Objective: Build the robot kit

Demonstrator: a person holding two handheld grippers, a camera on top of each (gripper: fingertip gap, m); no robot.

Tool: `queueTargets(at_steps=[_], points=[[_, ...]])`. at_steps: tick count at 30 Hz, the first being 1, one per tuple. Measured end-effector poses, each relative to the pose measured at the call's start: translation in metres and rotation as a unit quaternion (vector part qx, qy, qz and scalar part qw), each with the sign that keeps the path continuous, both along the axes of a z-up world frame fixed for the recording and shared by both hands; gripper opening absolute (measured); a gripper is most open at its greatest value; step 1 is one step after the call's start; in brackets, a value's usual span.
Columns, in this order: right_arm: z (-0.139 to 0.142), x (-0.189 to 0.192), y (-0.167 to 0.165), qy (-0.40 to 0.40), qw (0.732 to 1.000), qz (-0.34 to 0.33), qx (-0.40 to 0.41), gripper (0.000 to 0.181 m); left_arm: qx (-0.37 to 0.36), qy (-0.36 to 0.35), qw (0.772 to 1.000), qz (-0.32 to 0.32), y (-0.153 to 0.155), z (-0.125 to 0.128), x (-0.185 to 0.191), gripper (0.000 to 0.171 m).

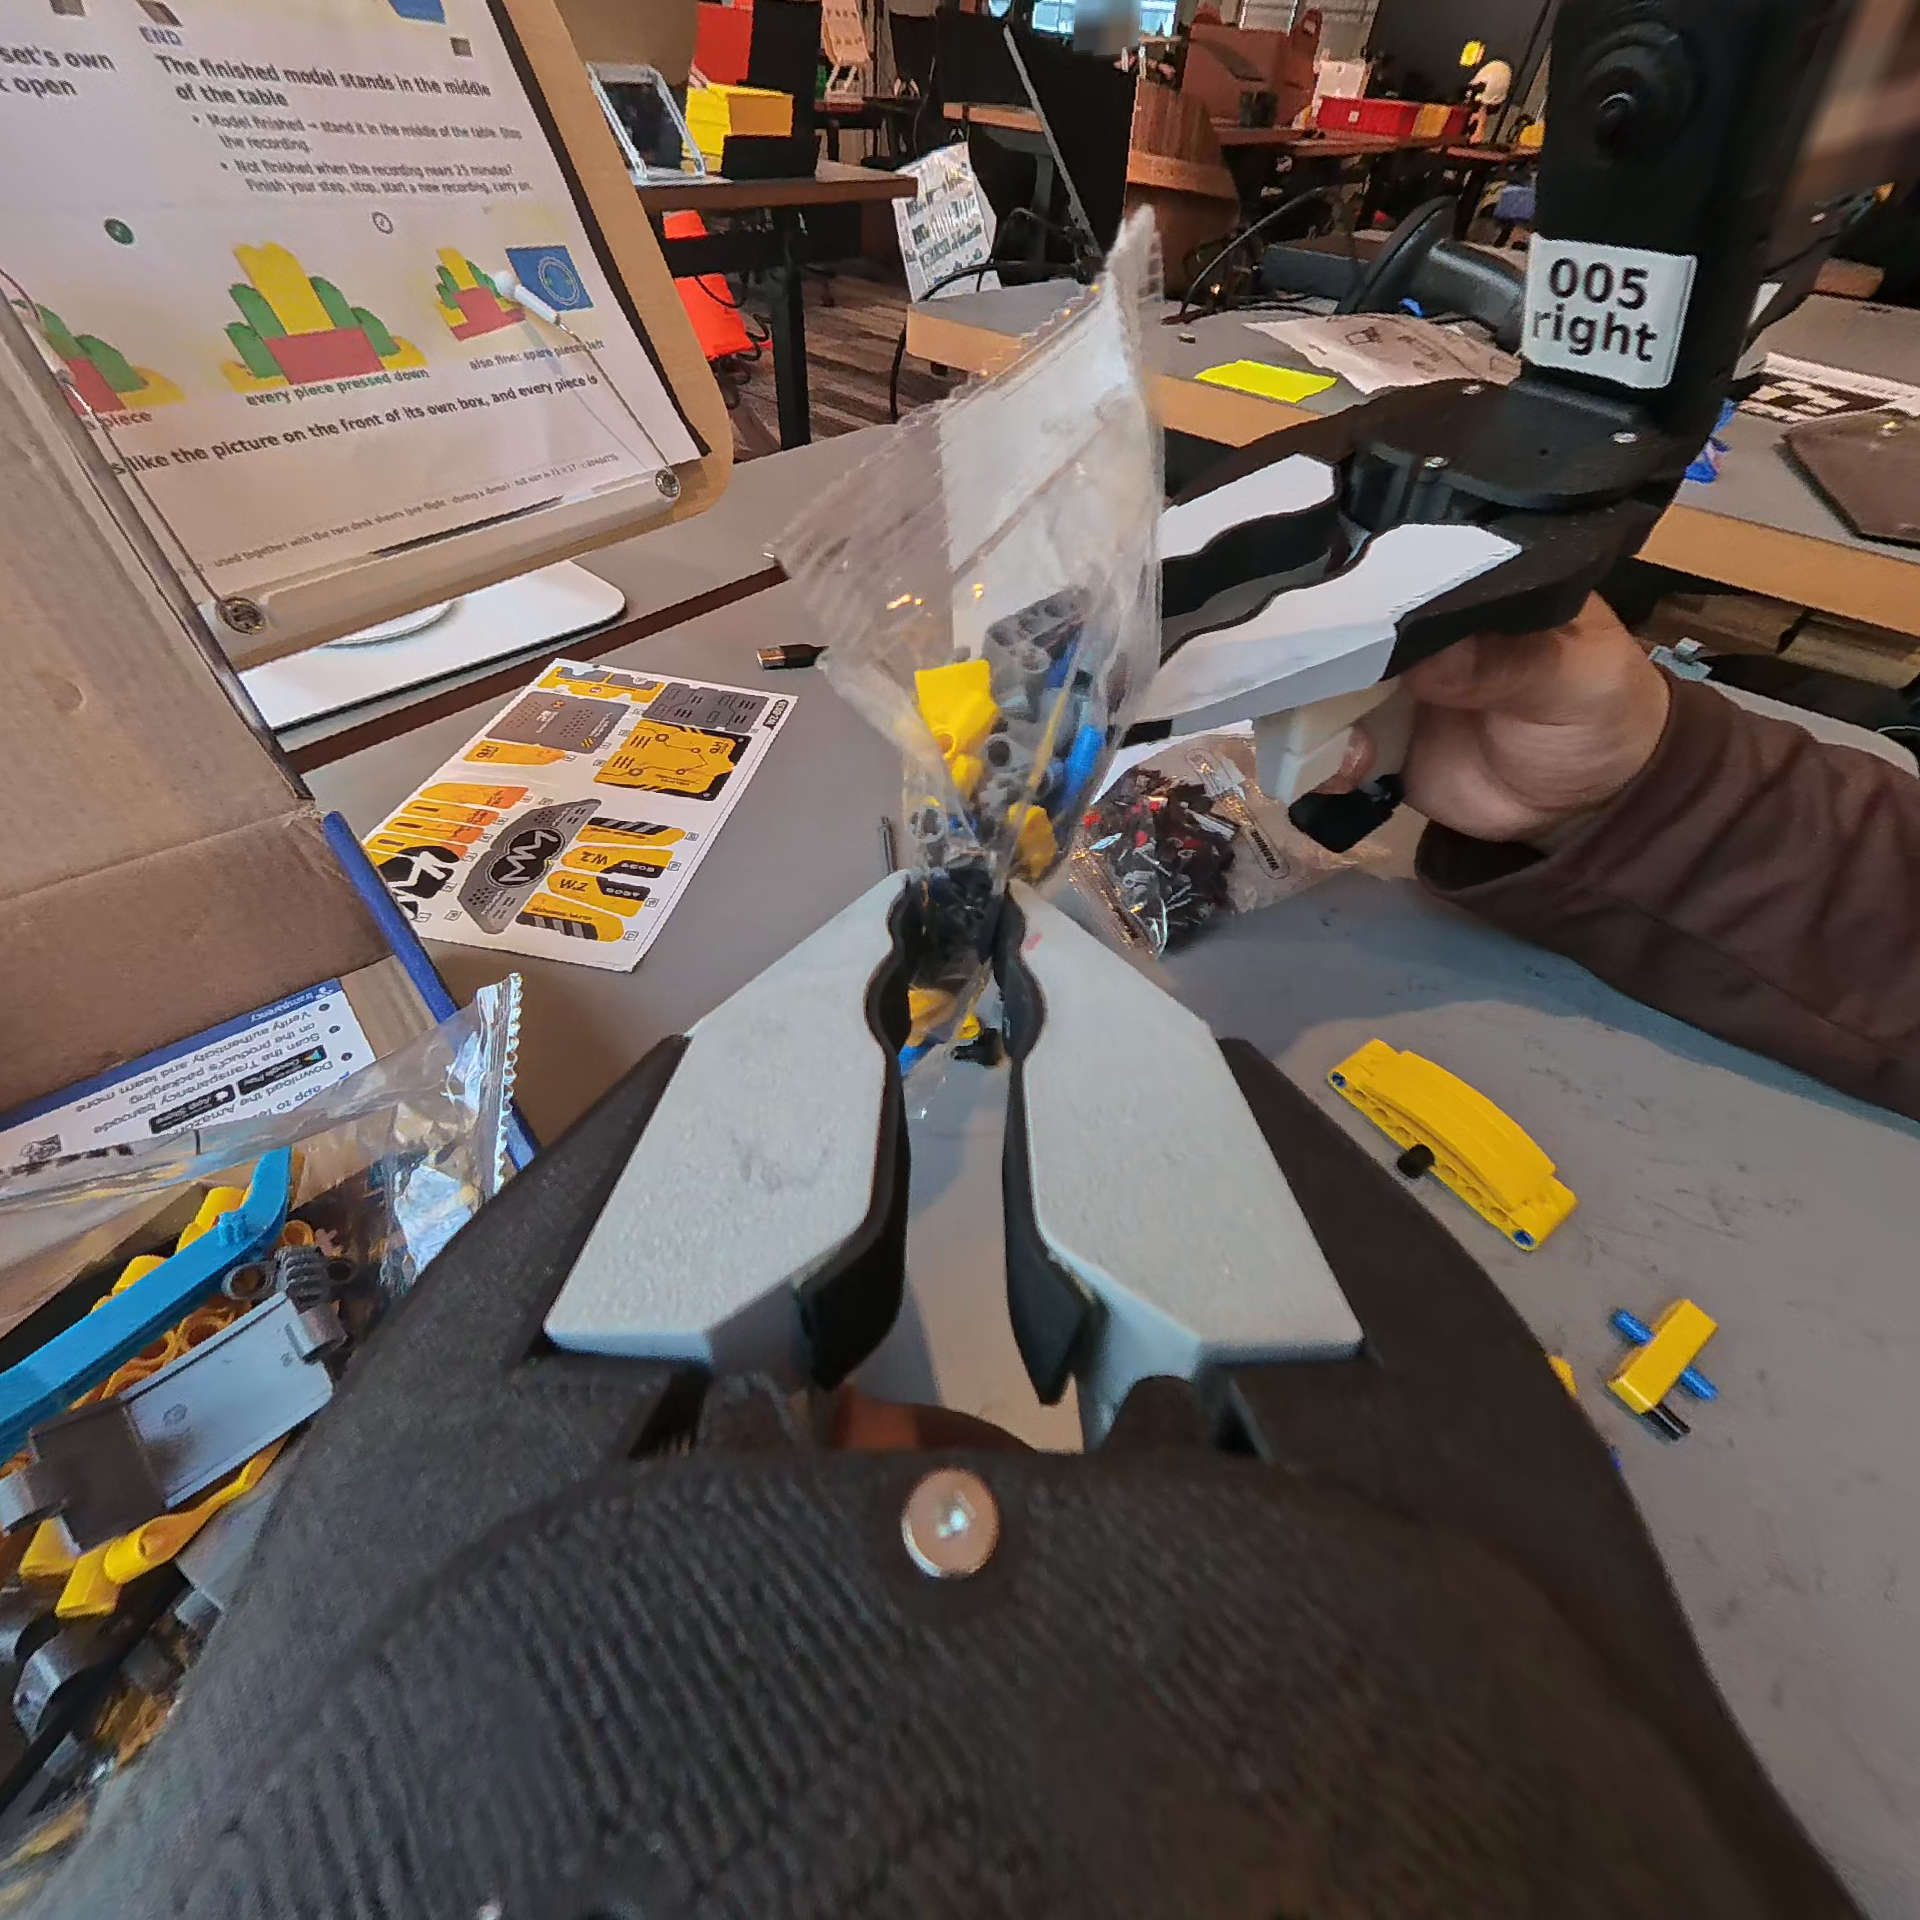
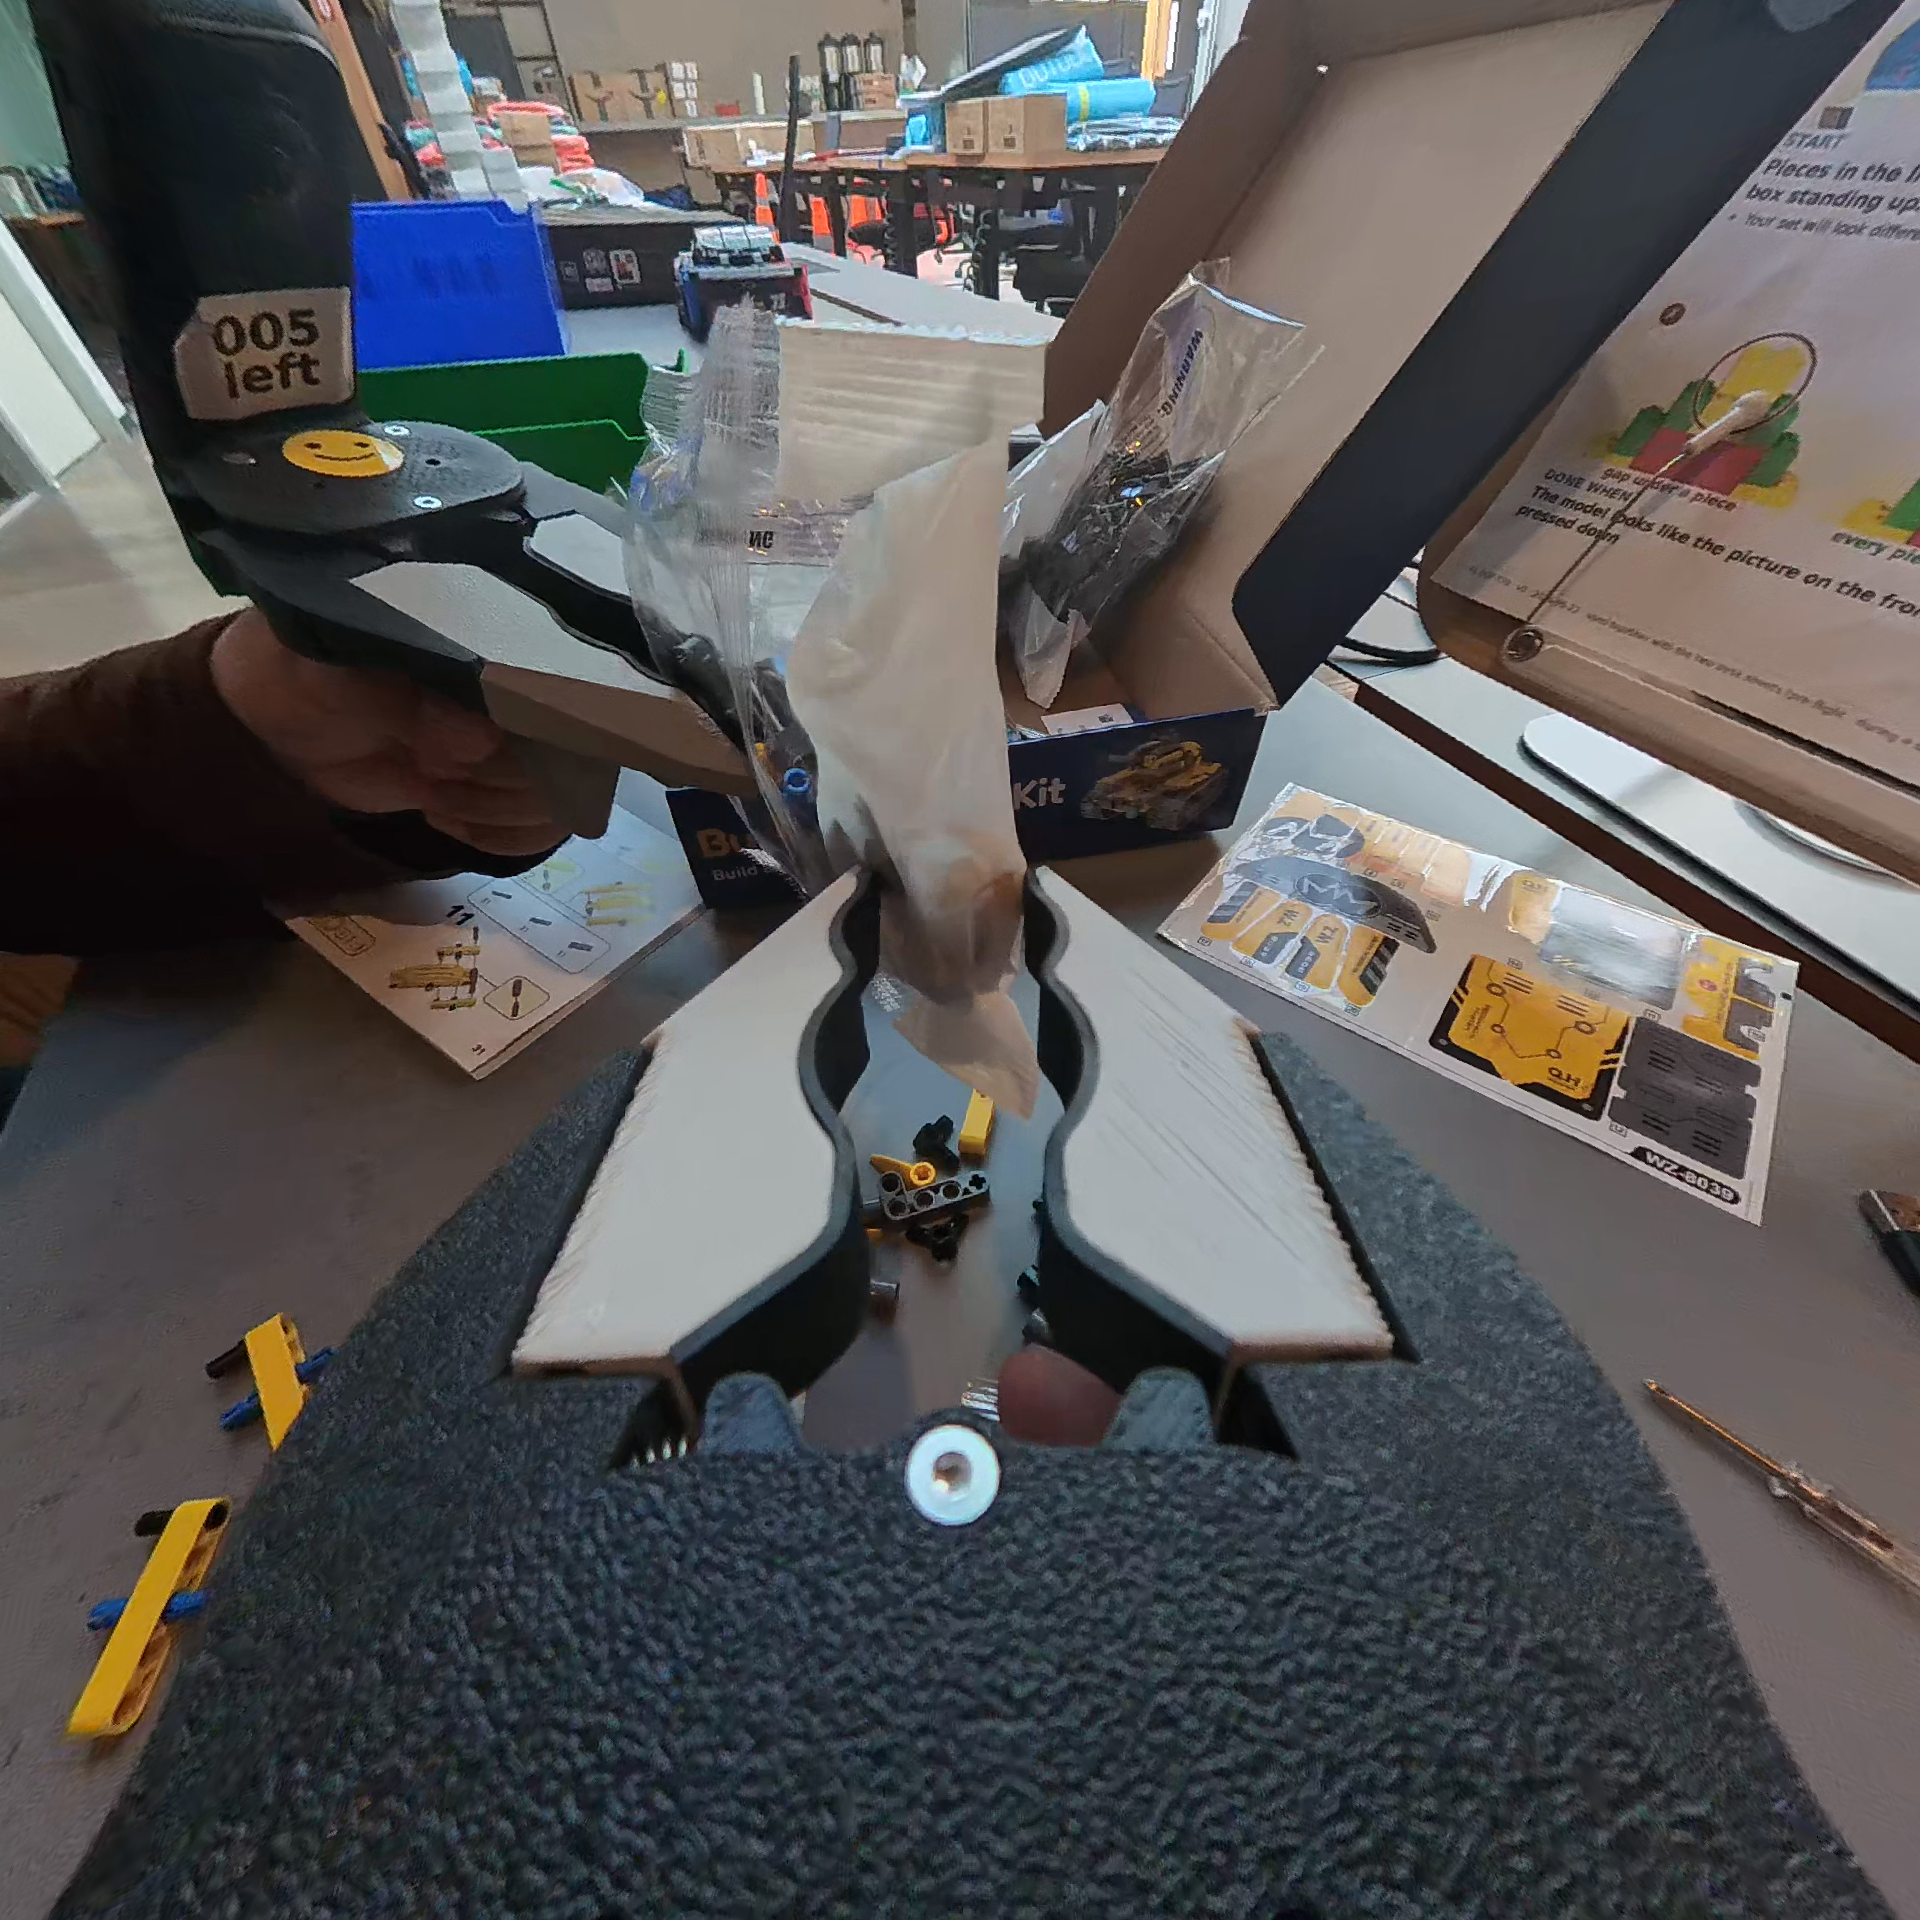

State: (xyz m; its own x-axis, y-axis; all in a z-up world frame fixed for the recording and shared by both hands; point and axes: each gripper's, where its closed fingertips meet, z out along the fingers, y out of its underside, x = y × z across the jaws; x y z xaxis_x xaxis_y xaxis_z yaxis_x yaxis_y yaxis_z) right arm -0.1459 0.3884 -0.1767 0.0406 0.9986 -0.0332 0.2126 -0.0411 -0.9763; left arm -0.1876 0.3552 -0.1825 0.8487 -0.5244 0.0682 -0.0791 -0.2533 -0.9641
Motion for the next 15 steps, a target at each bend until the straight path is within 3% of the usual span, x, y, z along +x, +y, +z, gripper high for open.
queueTargets(at_steps=[10, 15], points=[[-0.007, -0.002, 0.003, -0.024, 0.999, -0.015, 0.031, 0.022, -0.003, 0.015, 1.0, 0.012, 0.003, -0.005, -0.002, 0.011], [-0.02, -0.001, 0.014, -0.058, 0.997, -0.046, 0.026, 0.025, 0.003, 0.066, 0.997, 0.038, 0.008, -0.015, -0.006, 0.01]])
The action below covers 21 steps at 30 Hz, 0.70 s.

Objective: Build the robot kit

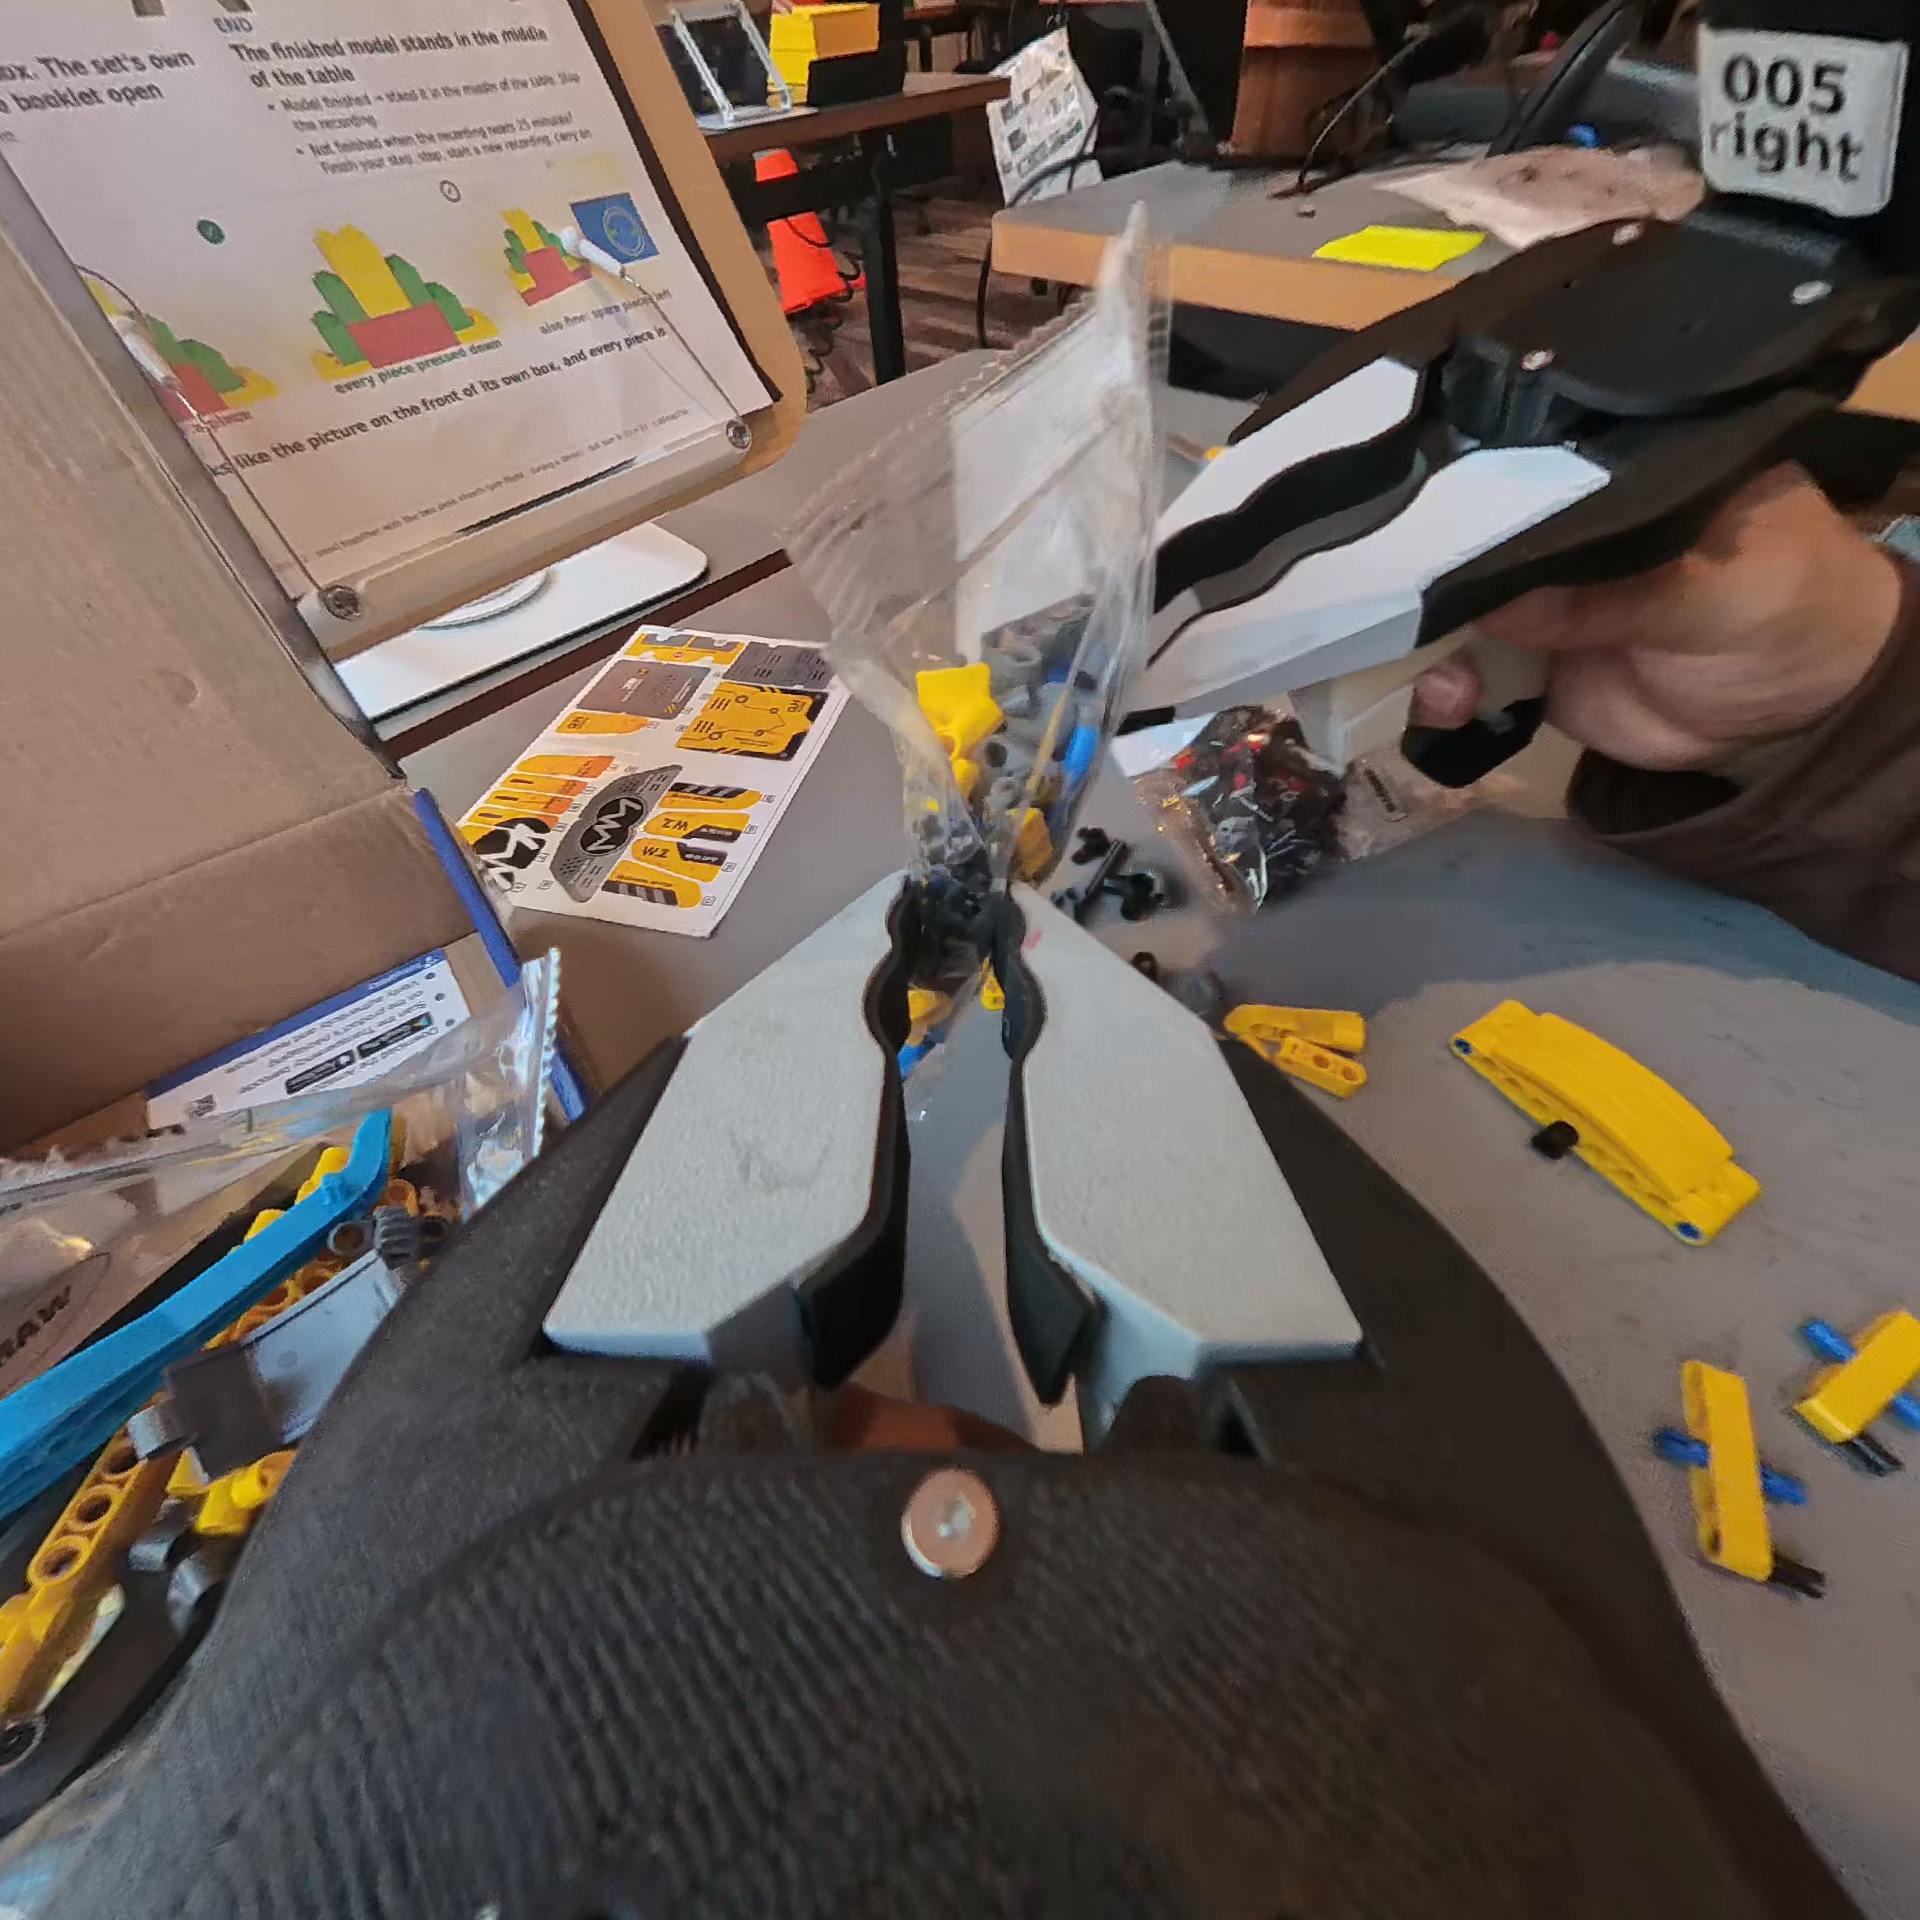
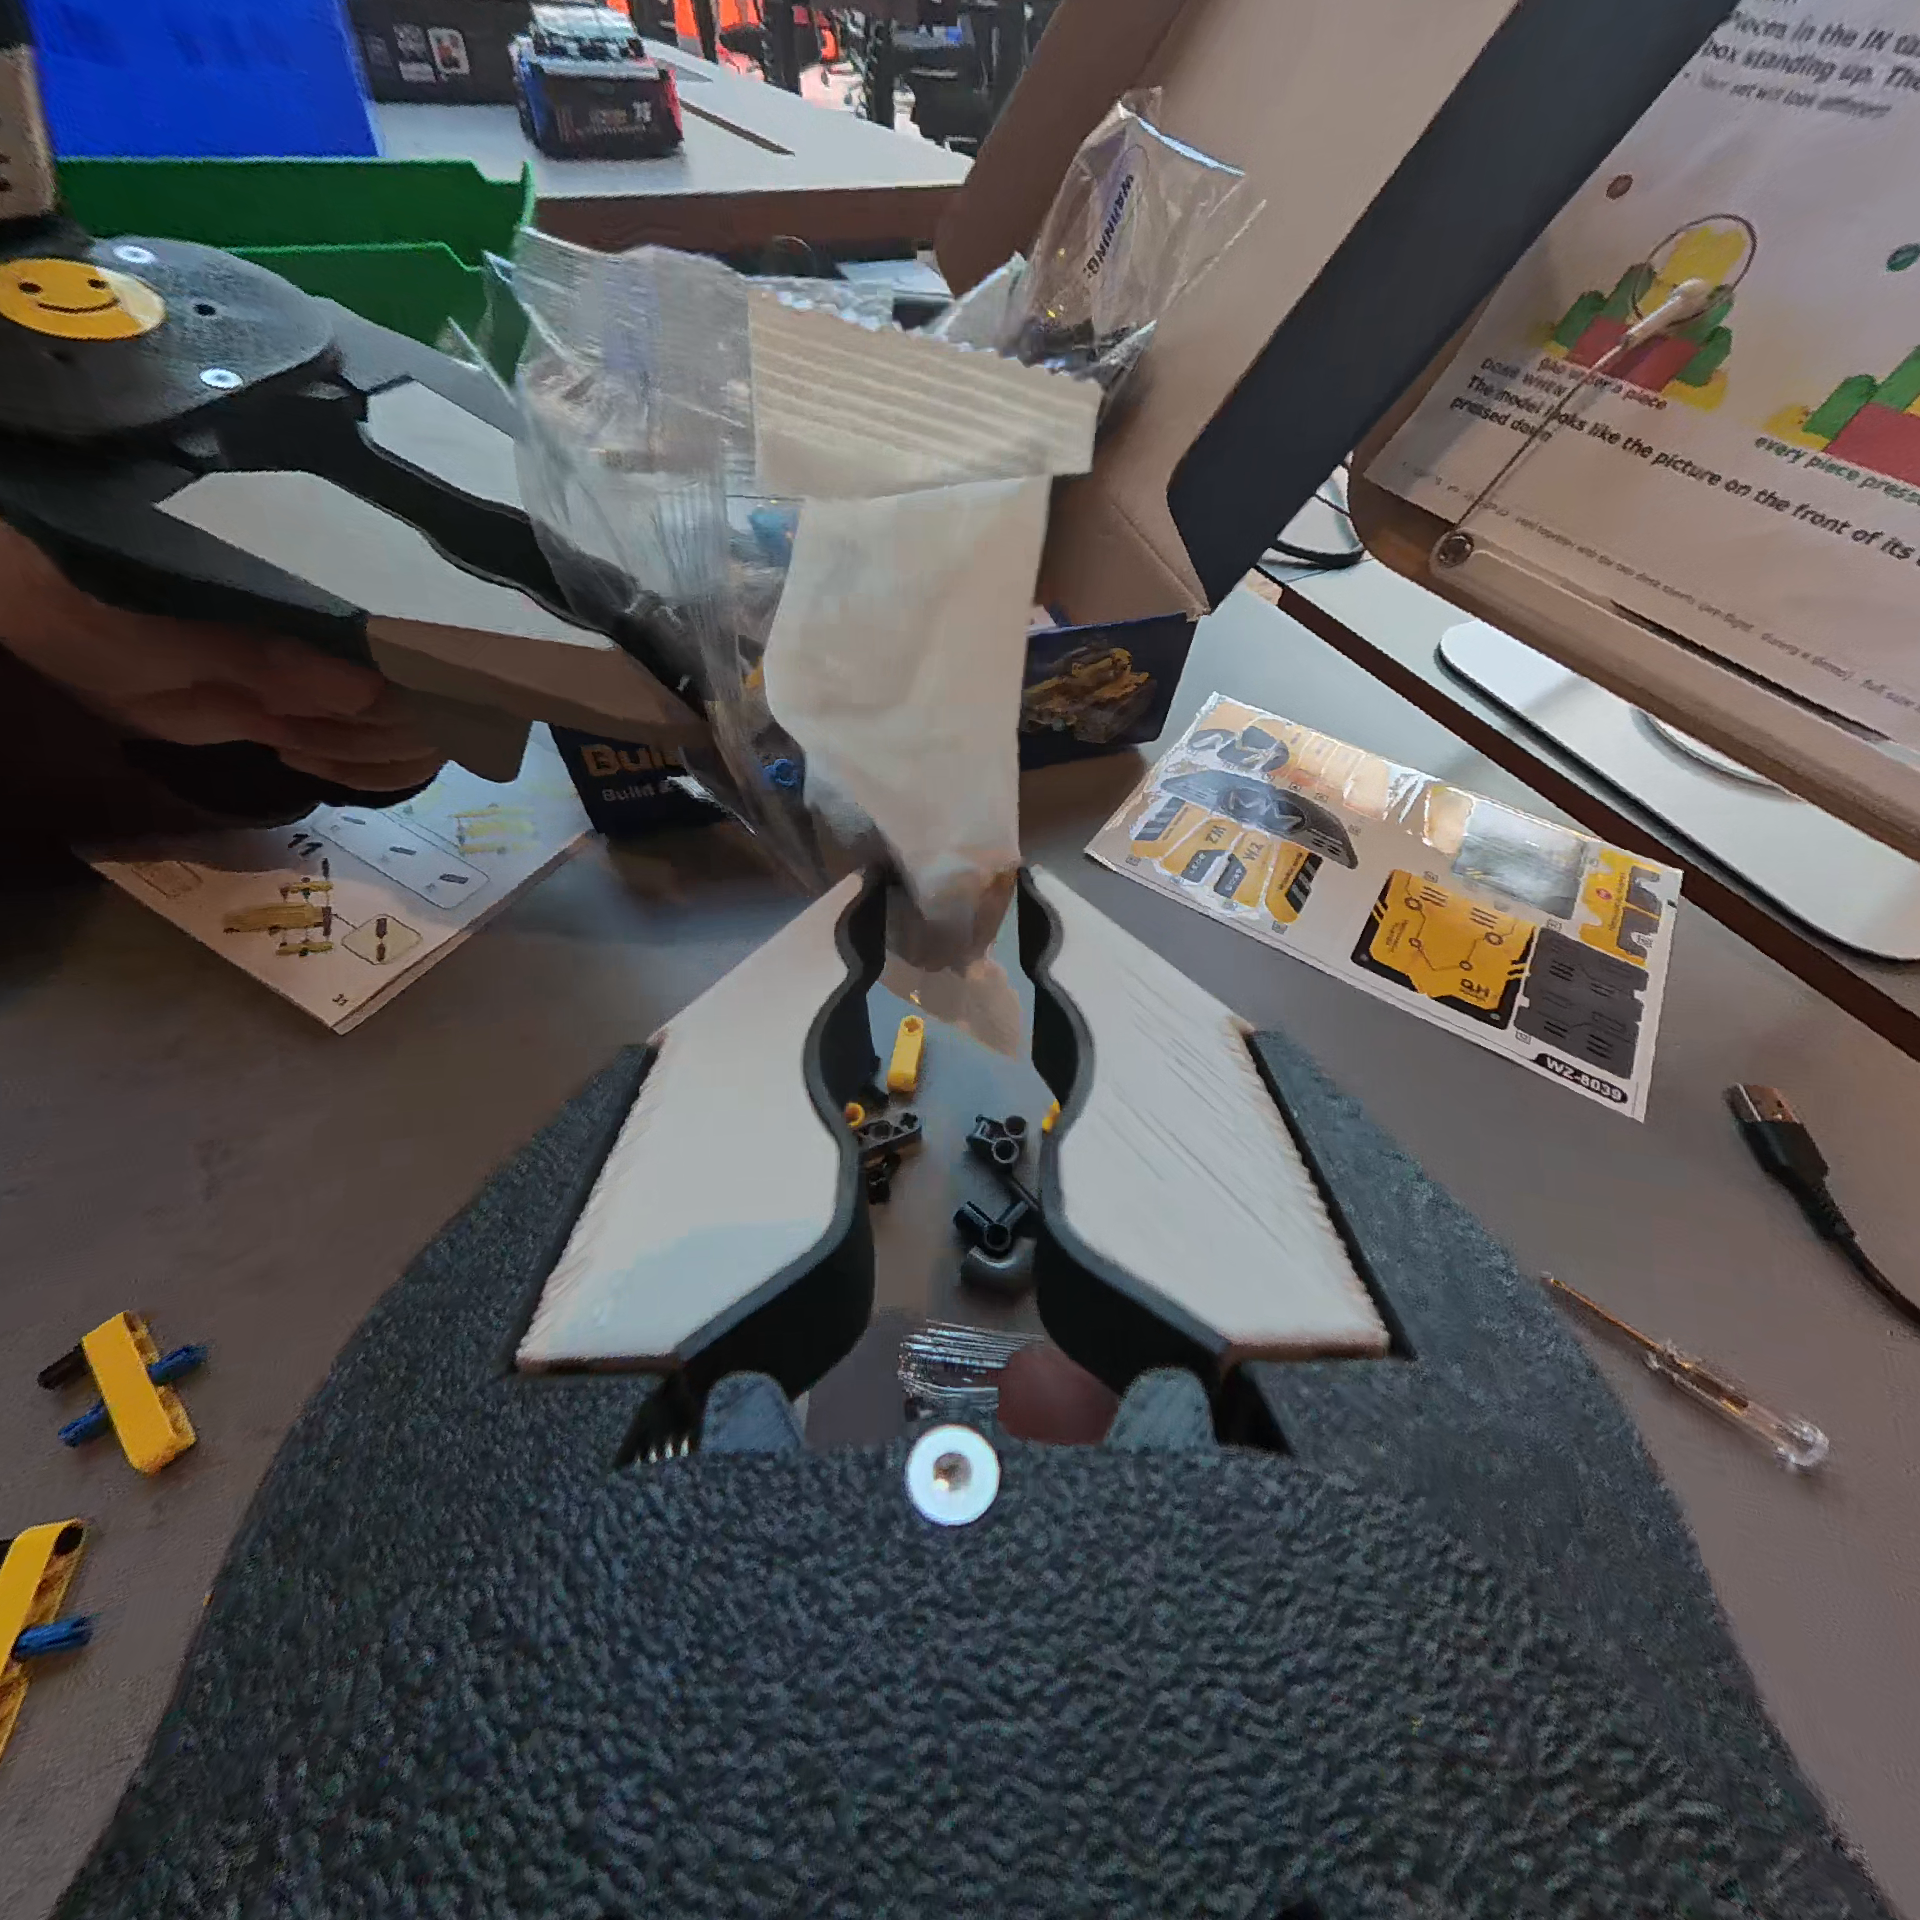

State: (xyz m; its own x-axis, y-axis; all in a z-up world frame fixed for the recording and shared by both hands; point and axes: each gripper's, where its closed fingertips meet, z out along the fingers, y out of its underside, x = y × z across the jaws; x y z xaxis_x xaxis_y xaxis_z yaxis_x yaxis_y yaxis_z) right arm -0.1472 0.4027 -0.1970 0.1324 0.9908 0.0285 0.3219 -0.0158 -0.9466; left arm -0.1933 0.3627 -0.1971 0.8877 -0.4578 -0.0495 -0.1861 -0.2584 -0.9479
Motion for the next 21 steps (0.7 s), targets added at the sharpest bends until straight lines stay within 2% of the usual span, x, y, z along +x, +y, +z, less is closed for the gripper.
queueTargets(at_steps=[8, 17, 21], points=[[-0.005, 0.004, 0.015, -0.004, 0.999, -0.034, -0.007, 0.025, 0.023, 0.085, 0.996, 0.022, 0.004, -0.01, 0.0, 0.01], [-0.009, 0.005, 0.02, -0.01, 0.999, -0.045, -0.012, 0.034, 0.019, 0.083, 0.996, 0.019, 0.004, -0.012, -0.001, 0.01], [-0.002, 0.007, 0.022, 0.009, 0.999, -0.049, -0.017, 0.04, 0.036, 0.073, 0.996, 0.027, 0.002, 0.005, -0.01, 0.009]])
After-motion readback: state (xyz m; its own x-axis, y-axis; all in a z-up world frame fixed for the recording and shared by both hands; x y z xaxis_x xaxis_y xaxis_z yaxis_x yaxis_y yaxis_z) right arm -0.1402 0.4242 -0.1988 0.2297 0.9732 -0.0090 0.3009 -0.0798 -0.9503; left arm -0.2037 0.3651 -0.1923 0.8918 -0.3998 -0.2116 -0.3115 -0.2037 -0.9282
